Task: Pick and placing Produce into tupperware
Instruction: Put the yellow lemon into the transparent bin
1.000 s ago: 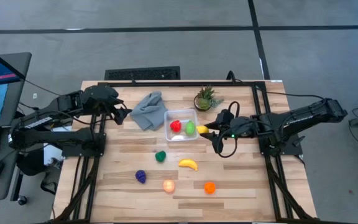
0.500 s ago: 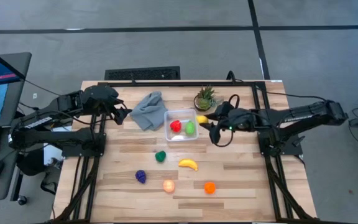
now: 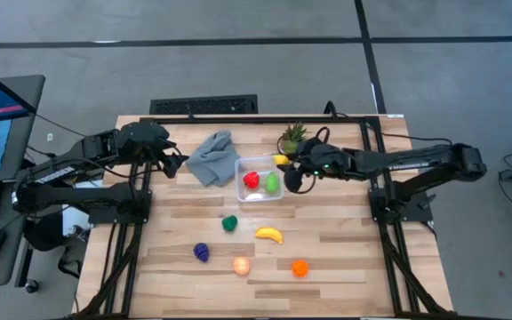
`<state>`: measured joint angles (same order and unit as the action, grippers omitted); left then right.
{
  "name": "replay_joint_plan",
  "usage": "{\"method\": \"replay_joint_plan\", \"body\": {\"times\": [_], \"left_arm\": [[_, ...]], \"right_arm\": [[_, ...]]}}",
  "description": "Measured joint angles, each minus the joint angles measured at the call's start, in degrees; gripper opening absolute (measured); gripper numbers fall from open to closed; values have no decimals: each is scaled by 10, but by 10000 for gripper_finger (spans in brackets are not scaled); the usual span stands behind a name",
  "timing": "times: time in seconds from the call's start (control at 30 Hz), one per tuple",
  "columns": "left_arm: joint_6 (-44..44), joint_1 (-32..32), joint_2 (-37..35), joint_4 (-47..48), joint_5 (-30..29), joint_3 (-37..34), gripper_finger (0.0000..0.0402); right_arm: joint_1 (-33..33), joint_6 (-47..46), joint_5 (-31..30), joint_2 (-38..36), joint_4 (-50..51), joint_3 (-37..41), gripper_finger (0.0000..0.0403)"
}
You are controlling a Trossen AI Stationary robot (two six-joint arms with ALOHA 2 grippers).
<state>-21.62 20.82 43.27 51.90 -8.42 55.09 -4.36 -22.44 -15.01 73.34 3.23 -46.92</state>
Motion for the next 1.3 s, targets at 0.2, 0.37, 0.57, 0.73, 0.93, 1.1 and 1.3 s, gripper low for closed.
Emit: {"method": "replay_joint_plan", "body": {"times": [0.2,0.37,0.57,0.73,0.93,1.1,1.3], "left_arm": [[0,0,0,0,0,0,317],[0,0,0,-3,-10,0,317],[0,0,0,-5,-13,0,317],[5,0,0,-5,-24,0,317],[6,0,0,-5,-28,0,317],[10,0,0,-10,-29,0,317],[10,0,0,-15,-29,0,317]], "right_arm": [[-5,0,2,75,-83,0,230],[-12,-9,7,130,-151,0,230],[-23,-31,31,181,-177,0,230],[-26,-45,47,211,-205,0,230],[-26,-46,47,237,-221,-1,230],[-30,-50,52,260,-208,-12,230],[-40,-41,58,281,-182,-51,230]]}}
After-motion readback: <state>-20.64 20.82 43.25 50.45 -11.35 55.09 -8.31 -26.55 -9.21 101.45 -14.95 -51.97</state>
